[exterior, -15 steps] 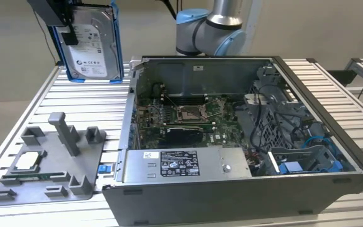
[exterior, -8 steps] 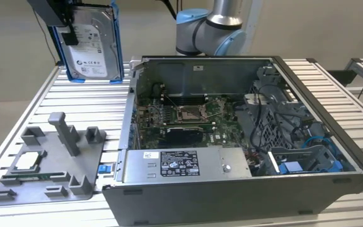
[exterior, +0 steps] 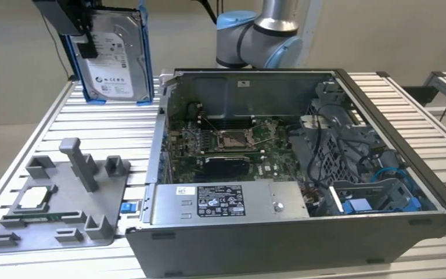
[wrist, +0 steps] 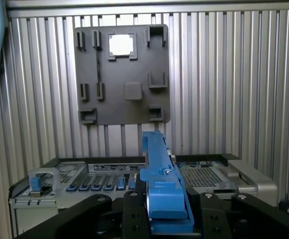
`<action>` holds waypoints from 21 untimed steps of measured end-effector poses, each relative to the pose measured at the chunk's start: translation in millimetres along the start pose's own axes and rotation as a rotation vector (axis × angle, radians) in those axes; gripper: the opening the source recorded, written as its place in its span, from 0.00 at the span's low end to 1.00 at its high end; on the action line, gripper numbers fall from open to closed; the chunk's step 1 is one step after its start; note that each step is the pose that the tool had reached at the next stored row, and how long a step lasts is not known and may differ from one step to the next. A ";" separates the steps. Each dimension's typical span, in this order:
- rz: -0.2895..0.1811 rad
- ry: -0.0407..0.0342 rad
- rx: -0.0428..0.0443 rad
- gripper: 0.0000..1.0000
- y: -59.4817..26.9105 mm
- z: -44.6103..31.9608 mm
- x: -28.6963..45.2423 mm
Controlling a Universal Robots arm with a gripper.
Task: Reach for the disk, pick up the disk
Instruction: 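Pick up the disk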
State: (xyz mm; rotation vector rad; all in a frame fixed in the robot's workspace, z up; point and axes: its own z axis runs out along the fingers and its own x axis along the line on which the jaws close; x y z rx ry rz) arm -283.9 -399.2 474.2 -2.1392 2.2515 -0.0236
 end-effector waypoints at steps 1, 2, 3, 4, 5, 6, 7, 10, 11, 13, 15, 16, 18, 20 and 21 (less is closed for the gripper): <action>0.000 0.0001 -0.0001 0.00 -1.5 0.1 1.0; 0.000 0.0001 0.0000 0.00 -3.1 0.2 1.9; 0.000 0.0000 0.0001 0.00 -5.1 0.4 2.8; 0.000 0.0000 0.0001 0.00 -7.4 0.5 3.7; 0.000 -0.0001 0.0001 0.00 -9.8 0.8 4.6; 0.000 0.0000 0.0001 0.00 -12.4 0.9 5.5; 0.000 0.0000 0.0000 0.00 -15.3 1.1 6.3; 0.000 0.0000 0.0000 0.00 -25.3 1.8 9.0; 0.000 0.0001 0.0001 0.00 -28.6 2.0 9.9; 0.000 0.0000 0.0001 0.00 -35.6 2.5 11.8; 0.000 0.0000 0.0001 0.00 -43.5 3.0 14.1; 0.000 0.0001 0.0000 0.00 -47.3 3.2 15.2; 0.000 0.0000 0.0000 0.00 -55.1 3.7 17.5; 0.000 0.0000 0.0001 0.00 -61.7 4.1 19.7; 0.000 0.0000 0.0001 0.00 -65.2 4.4 20.9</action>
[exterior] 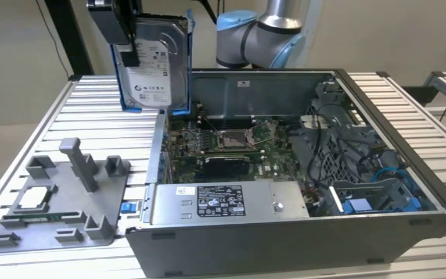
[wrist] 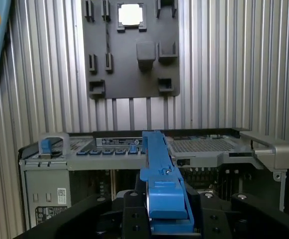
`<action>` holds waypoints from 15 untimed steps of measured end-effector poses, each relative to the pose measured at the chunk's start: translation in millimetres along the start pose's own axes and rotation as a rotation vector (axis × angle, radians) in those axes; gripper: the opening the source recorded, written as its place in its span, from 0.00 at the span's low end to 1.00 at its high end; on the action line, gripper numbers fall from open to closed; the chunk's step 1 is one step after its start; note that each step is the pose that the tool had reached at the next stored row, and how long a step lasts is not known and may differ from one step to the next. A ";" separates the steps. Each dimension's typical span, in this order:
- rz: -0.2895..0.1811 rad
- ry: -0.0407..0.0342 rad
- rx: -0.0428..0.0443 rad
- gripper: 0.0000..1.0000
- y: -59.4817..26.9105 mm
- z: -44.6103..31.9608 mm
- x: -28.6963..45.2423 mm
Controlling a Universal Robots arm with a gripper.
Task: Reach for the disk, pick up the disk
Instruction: 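Pick up the disk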
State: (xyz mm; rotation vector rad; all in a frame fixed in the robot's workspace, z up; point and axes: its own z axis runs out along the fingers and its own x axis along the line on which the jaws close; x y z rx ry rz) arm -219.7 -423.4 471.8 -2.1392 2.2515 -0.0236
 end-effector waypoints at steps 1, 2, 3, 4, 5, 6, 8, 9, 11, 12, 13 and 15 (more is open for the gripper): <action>0.000 0.0001 -0.0001 0.00 -3.3 0.2 1.1; 0.000 0.0001 -0.0001 0.00 -7.0 0.4 2.5; 0.000 0.0001 0.0000 0.00 -10.5 0.7 3.7; 0.000 0.0000 0.0000 0.00 -13.7 0.9 4.8; 0.000 0.0000 0.0000 0.00 -17.4 1.2 6.1; 0.000 0.0000 0.0000 0.00 -20.9 1.5 7.4; 0.000 0.0001 0.0000 0.00 -28.0 1.9 9.9; 0.000 0.0000 0.0000 0.00 -31.3 2.1 11.0; 0.000 0.0001 -0.0001 0.00 -38.2 2.5 13.5; 0.000 0.0001 -0.0001 0.00 -41.6 2.7 14.7; 0.000 0.0001 -0.0001 0.00 -44.9 2.9 15.9; 0.000 0.0002 -0.0001 0.00 -51.5 3.3 18.3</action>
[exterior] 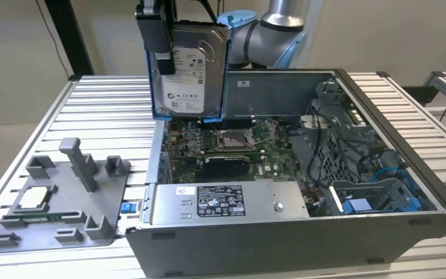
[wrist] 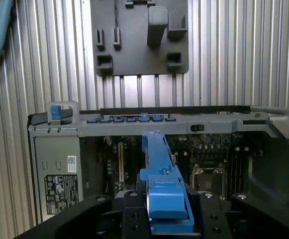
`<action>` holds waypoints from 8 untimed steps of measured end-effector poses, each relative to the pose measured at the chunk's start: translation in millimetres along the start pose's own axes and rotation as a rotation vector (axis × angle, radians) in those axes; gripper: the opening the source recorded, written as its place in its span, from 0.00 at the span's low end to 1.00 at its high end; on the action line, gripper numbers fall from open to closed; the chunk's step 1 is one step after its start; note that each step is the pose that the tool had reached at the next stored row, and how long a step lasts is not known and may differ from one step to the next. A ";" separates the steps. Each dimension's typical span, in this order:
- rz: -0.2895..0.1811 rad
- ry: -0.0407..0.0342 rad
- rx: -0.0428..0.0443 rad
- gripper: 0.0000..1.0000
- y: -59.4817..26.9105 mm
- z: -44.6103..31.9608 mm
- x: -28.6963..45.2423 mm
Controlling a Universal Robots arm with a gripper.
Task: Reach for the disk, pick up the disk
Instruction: 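Pick up the disk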
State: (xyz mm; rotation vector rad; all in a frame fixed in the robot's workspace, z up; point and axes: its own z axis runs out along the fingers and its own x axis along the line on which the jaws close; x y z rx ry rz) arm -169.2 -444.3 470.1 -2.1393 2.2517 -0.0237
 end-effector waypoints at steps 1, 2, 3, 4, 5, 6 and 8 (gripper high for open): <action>0.000 -0.0001 0.0001 0.00 -3.2 0.3 1.3; 0.000 -0.0002 0.0001 0.00 -6.6 0.5 2.5; 0.000 -0.0003 0.0002 0.00 -9.7 0.8 3.8; 0.000 -0.0003 0.0002 0.00 -13.0 1.0 5.1; 0.000 -0.0002 0.0001 0.00 -15.8 1.1 6.3; 0.000 -0.0001 0.0000 0.00 -18.7 1.3 7.7; 0.000 -0.0001 0.0001 0.00 -24.4 1.7 10.4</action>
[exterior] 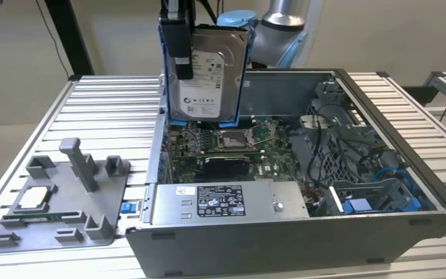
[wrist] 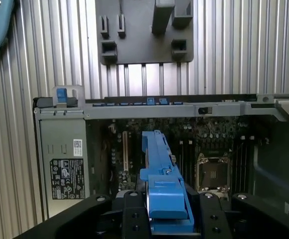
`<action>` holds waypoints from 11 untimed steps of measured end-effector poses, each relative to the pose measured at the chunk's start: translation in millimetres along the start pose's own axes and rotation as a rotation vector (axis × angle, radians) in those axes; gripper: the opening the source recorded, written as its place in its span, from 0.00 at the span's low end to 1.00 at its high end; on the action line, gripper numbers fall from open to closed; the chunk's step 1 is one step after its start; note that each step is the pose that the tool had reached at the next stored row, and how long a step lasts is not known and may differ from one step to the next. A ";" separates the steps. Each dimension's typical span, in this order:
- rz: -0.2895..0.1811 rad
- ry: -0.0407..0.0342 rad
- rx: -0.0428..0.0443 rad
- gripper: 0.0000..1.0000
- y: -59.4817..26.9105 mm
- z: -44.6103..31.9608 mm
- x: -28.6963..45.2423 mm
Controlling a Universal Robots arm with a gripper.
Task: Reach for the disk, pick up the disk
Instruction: 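Pick up the disk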
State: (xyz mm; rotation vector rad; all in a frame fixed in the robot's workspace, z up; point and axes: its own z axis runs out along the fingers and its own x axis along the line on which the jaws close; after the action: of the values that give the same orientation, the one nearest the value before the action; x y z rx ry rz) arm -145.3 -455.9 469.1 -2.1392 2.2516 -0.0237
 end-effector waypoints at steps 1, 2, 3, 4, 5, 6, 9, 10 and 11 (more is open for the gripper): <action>0.000 -0.0001 0.0000 0.00 -2.8 0.2 1.4; 0.000 0.0000 0.0000 0.00 -5.7 0.4 2.8; 0.000 0.0000 0.0000 0.00 -8.4 0.6 4.1; 0.000 0.0000 0.0001 0.00 -11.2 0.8 5.5; 0.000 -0.0001 0.0000 0.00 -14.1 1.0 6.9; 0.000 0.0000 0.0000 0.00 -16.9 1.2 8.3; 0.000 -0.0001 0.0001 0.00 -25.2 1.9 12.5; 0.000 0.0000 0.0000 0.00 -28.3 2.1 14.0; 0.000 -0.0001 0.0000 0.00 -31.0 2.3 15.4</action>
State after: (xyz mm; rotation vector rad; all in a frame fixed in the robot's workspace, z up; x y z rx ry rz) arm -115.0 -472.9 467.6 -2.1392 2.2515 -0.0236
